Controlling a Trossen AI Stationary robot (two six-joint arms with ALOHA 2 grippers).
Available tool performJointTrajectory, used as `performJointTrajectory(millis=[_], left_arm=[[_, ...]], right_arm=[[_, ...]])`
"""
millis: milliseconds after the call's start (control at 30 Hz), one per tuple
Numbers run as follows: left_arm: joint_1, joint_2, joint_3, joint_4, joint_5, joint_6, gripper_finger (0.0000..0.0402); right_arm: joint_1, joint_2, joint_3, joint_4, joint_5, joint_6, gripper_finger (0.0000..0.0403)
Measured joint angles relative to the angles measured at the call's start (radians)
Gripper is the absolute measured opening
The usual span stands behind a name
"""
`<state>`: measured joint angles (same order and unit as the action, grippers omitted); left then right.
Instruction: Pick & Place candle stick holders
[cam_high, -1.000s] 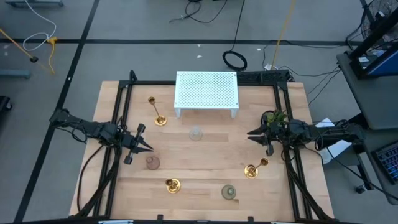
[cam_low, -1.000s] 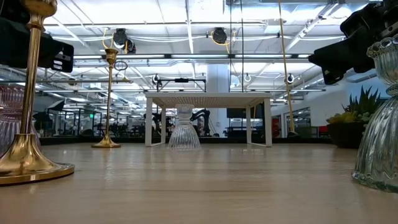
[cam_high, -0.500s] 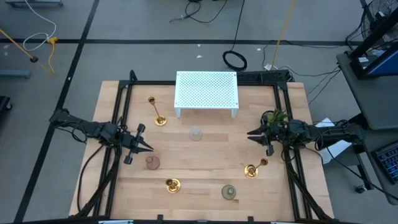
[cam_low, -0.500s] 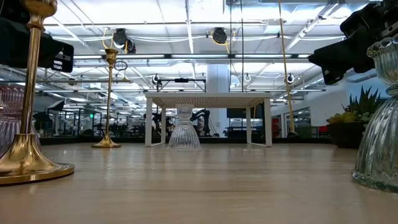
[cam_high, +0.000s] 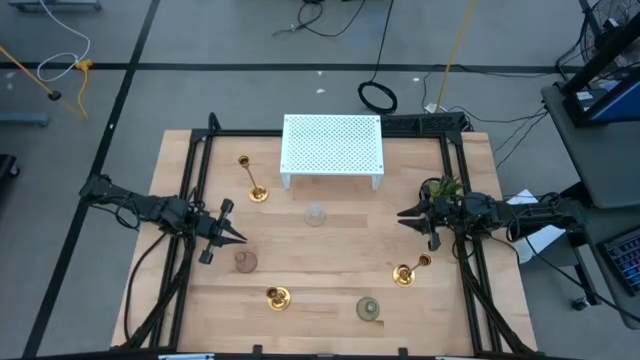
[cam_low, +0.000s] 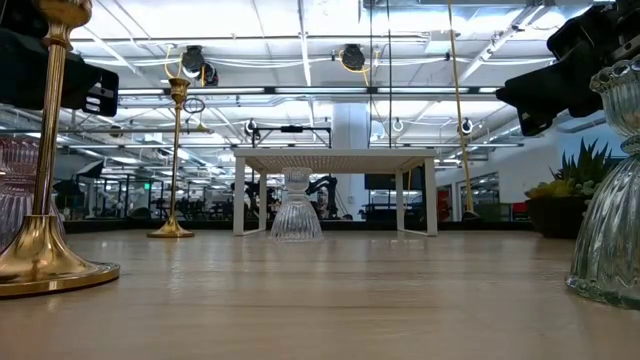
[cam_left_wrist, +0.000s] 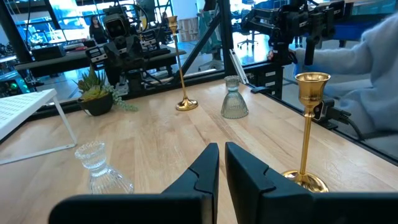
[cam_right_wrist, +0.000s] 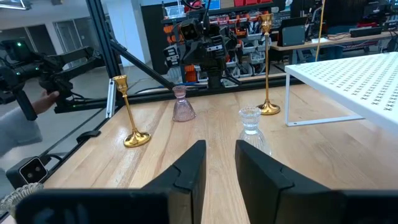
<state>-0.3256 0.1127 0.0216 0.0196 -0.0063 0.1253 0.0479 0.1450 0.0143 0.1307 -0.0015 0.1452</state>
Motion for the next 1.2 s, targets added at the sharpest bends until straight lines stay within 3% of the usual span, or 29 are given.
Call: performJointTrajectory(millis=[833,1200], left_arm=[[0.0,0.0,0.0,0.0,0.0,0.0,0.0035],[0.0,0.0,0.0,0.049,-0.047,0.004,0.0035]], right_arm=[[0.0,0.0,0.0,0.0,0.0,0.0,0.0077],[0.0,0.0,0.0,0.0,0.0,0.0,0.0077]])
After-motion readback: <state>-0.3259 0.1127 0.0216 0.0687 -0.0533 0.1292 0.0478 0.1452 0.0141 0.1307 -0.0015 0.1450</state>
